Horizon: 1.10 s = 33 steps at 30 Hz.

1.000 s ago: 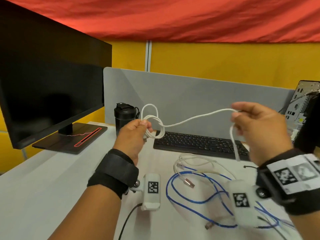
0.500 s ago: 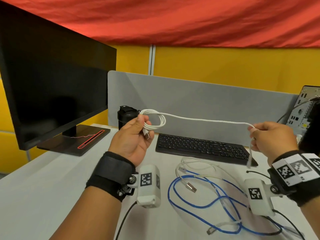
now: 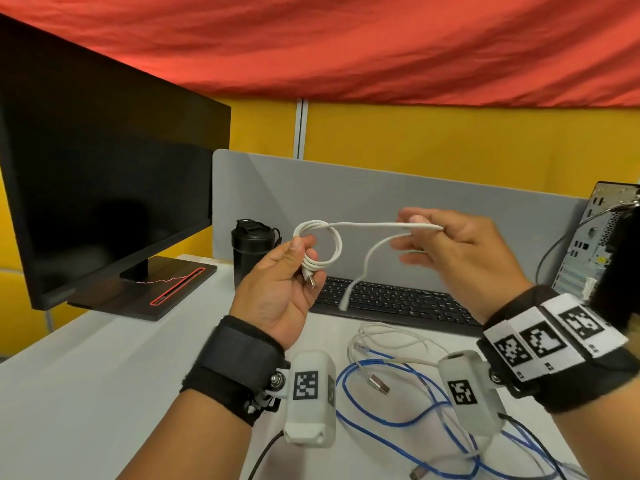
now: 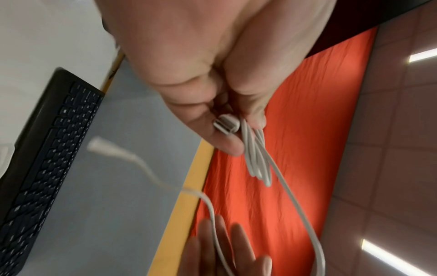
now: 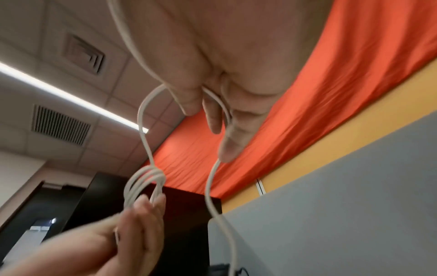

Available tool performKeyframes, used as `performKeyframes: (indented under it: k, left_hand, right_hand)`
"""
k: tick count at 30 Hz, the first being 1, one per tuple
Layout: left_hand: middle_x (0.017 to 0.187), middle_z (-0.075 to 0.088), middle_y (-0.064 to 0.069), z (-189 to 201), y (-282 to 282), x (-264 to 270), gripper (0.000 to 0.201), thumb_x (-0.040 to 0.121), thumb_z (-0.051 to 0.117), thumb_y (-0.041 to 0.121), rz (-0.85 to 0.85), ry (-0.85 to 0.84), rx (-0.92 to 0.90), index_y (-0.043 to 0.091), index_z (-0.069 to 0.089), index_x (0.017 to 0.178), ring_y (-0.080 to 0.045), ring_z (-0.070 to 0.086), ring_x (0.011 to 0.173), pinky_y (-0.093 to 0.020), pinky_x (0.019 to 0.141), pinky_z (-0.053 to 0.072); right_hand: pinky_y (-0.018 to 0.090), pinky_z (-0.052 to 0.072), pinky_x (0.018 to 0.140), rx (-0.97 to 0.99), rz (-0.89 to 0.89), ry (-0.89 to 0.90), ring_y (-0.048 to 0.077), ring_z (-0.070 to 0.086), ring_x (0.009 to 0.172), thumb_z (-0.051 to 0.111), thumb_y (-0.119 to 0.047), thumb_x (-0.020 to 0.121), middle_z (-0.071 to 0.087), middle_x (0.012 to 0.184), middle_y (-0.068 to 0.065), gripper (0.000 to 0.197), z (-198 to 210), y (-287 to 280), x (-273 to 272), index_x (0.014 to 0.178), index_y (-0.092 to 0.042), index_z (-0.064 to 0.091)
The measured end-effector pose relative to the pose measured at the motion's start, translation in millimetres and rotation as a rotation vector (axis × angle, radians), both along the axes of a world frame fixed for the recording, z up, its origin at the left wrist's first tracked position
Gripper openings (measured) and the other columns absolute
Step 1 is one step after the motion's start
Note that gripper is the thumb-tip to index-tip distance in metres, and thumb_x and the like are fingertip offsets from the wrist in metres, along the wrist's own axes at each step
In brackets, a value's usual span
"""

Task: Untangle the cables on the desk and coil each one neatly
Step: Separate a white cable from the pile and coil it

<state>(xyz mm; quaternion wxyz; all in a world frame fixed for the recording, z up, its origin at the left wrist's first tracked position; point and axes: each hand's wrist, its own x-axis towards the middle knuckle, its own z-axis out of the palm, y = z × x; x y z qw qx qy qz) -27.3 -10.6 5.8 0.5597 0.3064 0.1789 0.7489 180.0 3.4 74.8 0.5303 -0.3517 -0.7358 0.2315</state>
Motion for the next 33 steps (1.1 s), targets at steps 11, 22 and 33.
performKeyframes:
  k: [11,22,33]
  left_hand:
    - [0.093,0.073,-0.009,-9,-1,18,0.024,0.102,0.051,0.021,-0.01,0.43,0.032,0.014,0.07,0.088,-0.012,0.063,0.071,-0.021,0.055,0.05]
    - [0.081,0.071,-0.005,-11,3,19,0.02,0.102,0.053,0.02,0.216,0.404,-0.093,0.015,0.069,0.091,-0.015,0.065,0.076,-0.026,0.062,0.052]
    - [0.093,0.076,-0.007,-11,-1,29,0.02,0.102,0.053,0.019,0.284,0.51,0.025,0.014,0.071,0.097,-0.018,0.073,0.088,-0.033,0.077,0.061]
  right_hand:
    - [0.04,0.06,0.058,-0.328,-0.013,0.235,0.028,0.066,0.059,0.071,-0.002,0.084,0.069,0.071,0.022,0.004,-17,-7,-42,0.086,0.0,0.068]
    - [0.026,0.048,0.052,-0.464,-0.126,0.378,0.015,0.061,0.072,0.072,-0.015,0.084,0.066,0.077,-0.001,0.008,-34,-7,-32,0.088,-0.02,0.066]
    - [0.003,0.037,0.059,0.133,-0.362,-0.135,-0.009,0.058,0.076,0.071,-0.057,0.074,0.064,0.07,-0.018,0.029,-40,-19,-60,0.061,-0.031,0.069]
